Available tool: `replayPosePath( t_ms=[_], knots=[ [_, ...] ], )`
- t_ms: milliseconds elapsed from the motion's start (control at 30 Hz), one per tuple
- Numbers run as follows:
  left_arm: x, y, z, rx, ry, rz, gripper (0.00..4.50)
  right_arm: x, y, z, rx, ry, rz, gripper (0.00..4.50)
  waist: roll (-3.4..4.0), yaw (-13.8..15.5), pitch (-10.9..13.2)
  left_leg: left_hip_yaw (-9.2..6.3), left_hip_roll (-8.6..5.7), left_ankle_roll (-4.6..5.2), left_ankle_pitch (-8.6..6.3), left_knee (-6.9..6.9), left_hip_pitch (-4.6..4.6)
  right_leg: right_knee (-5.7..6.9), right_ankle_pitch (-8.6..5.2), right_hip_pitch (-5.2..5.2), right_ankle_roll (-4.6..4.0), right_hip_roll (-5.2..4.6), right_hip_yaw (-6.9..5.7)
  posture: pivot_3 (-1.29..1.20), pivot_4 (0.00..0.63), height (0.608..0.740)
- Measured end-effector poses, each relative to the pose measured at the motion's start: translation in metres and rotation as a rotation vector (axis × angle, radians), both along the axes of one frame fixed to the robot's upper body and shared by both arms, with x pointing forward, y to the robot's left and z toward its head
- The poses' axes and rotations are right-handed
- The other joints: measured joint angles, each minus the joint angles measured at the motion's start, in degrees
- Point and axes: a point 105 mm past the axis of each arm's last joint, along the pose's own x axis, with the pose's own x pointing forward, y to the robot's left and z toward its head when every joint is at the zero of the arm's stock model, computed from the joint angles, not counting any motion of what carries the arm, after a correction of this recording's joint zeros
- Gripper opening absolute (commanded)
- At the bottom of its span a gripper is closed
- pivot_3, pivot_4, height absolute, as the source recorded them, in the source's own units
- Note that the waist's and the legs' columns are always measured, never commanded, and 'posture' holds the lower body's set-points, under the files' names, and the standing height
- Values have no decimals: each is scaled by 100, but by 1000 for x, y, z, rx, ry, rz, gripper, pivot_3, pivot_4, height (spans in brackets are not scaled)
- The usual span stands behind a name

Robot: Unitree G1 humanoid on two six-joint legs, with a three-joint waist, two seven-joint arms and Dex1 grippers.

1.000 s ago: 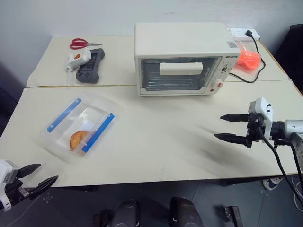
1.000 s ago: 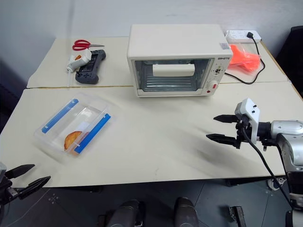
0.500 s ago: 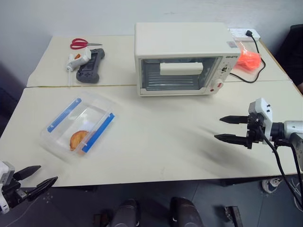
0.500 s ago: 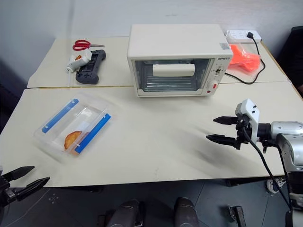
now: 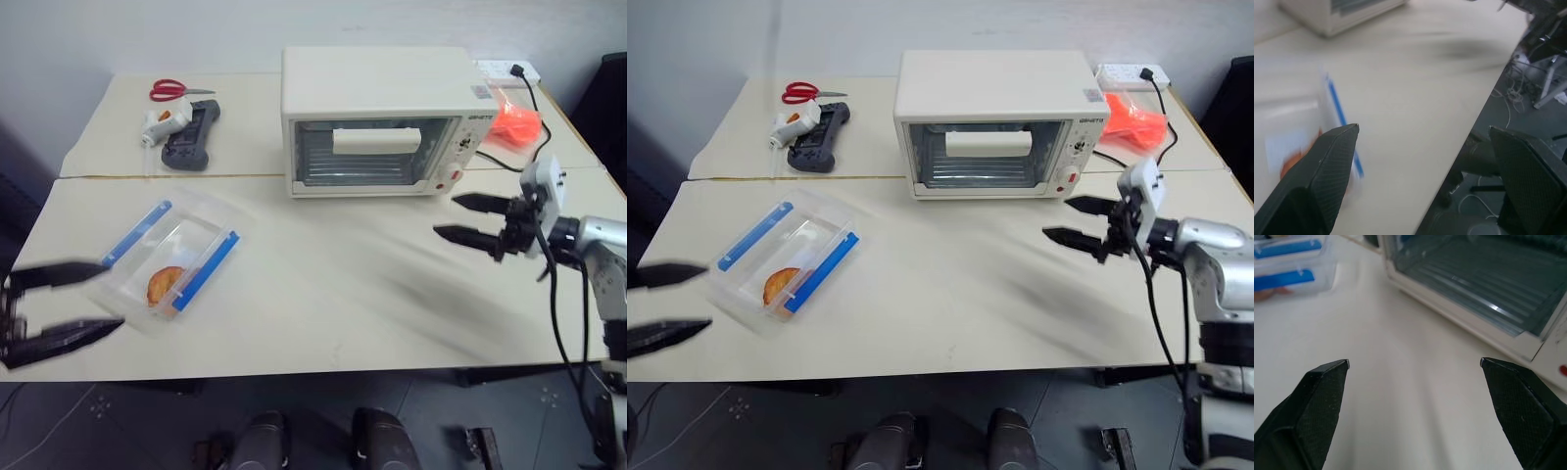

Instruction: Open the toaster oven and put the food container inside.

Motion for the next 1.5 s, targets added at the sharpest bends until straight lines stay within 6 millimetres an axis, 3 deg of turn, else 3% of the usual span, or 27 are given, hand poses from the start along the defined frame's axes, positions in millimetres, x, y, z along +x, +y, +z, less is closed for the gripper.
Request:
replayPosePath(
  t_ms=[100, 233, 300, 500, 900, 1233, 1500],
  knots=[
    [24, -17, 16, -52, -70, -65, 4500, 20, 9, 4, 37, -21, -38, 4483, 7, -17, 1, 2, -11, -5, 5, -5, -2, 28, 2, -7, 3, 15, 2, 0, 150, 740],
    [55, -40, 12, -59, -77, -139, 4500, 42, 31, 6, 49, -48, -38, 4483, 4, -103, 3, 1, -12, -10, 6, -9, -23, 40, 2, -34, 3, 26, -1, 0, 150, 740],
    [67, -49, 11, -75, -80, -173, 4500, 52, 33, 6, 45, -55, -56, 4483, 3, -131, 3, 19, -17, -10, 6, -8, -34, 47, 2, -44, 3, 26, -6, 0, 150, 740],
    [81, -67, 8, -57, -91, -252, 4500, 64, 44, 17, 62, -84, -45, 4483, 0, -221, 4, 51, -7, -13, 9, 16, -89, 57, 2, -95, 4, 33, -7, 0, 150, 740],
    [94, -71, -2, -27, -104, -242, 4500, 51, 79, 47, 76, -164, 120, 4483, -1, -221, 5, 39, 3, -21, 17, 53, -93, 87, 2, -95, 3, 38, -1, 0, 150, 740],
    [112, -79, 16, -77, -182, -215, 4500, 20, 88, 27, 60, -99, 228, 4483, -1, -297, 5, 48, 16, -23, 16, 50, -93, 90, 2, -104, 3, 55, 8, 0, 150, 740],
    [138, -93, 36, -111, -274, -186, 4500, 11, 86, 18, 65, -91, 199, 4483, -2, -260, 4, 56, 17, -24, 16, 59, -93, 95, 3, -106, 2, 58, 13, 0, 150, 740]
  ],
)
